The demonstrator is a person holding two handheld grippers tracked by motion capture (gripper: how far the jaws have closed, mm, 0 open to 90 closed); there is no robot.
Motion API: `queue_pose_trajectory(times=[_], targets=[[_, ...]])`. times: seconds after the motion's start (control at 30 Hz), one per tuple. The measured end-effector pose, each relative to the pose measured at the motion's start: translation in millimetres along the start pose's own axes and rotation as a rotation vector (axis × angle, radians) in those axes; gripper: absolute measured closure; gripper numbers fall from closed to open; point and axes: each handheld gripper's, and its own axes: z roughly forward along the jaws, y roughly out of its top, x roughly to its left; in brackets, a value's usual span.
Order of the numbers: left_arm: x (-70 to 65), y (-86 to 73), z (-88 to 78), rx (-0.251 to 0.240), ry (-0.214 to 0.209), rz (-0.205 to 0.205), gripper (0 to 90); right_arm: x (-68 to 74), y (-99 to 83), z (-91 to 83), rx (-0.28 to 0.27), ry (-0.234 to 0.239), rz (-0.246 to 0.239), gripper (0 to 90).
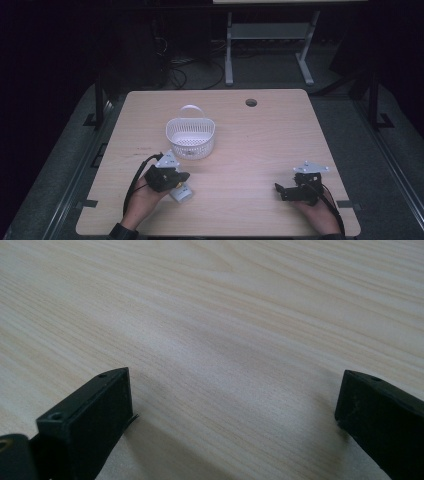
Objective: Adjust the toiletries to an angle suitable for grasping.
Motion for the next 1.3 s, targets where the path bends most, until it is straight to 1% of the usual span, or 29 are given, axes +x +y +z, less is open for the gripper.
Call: queue_pose_trajectory(times=[0.03,0.07,0.1,0.13,0.2,0.27,0.33,0.43,0.53,0.63,0.9,0.93,1.1,1.2,1.3], targets=[[0.0,0.0,0.0,0.0,0.0,0.0,89.9,0.0,0.0,0.0,0.0,0.0,0.0,1.2],[-2.4,-0.1,5.4,0.011,-0.012,0.001,89.9,0.0,0.0,0.0,0.0,0.0,0.0,1.2],[-2.4,-0.1,5.4,0.011,-0.012,0.001,89.9,0.0,0.0,0.0,0.0,0.0,0.0,1.2],[-4.2,-0.4,10.2,0.024,-0.021,0.008,90.0,0.0,0.0,0.0,0.0,0.0,0.0,1.2],[-5.6,-0.7,13.7,0.035,-0.029,0.009,90.0,0.0,0.0,0.0,0.0,0.0,0.0,1.2],[-6.5,-1.0,15.4,0.038,-0.032,0.008,90.0,0.0,0.0,0.0,0.0,0.0,0.0,1.2],[-7.6,-2.1,17.3,0.05,-0.032,0.012,90.0,0.0,0.0,0.0,0.0,0.0,0.0,1.2],[-7.1,-2.7,16.9,0.057,-0.033,0.017,90.0,0.0,0.0,0.0,0.0,0.0,0.0,1.2],[-7.1,-6.0,17.6,0.058,-0.038,0.006,90.0,0.0,0.0,0.0,0.0,0.0,0.0,1.2],[-7.5,-7.0,17.1,0.065,-0.037,0.01,89.9,0.0,0.0,0.0,0.0,0.0,0.0,1.2],[-8.6,-18.8,7.5,0.073,-0.036,-0.003,90.0,0.0,0.0,0.0,0.0,0.0,0.0,1.2],[-8.7,-22.1,4.5,0.071,-0.03,-0.015,90.0,0.0,0.0,0.0,0.0,0.0,0.0,1.2],[-8.8,-29.3,-2.4,0.077,-0.021,-0.024,89.9,0.0,0.0,0.0,0.0,0.0,0.0,1.2],[-8.5,-37.6,-9.8,0.085,-0.004,-0.032,90.0,0.0,0.0,0.0,0.0,0.0,0.0,1.2],[-7.4,-41.5,-14.0,0.087,0.003,-0.035,90.0,0.0,0.0,0.0,0.0,0.0,0.0,1.2]])
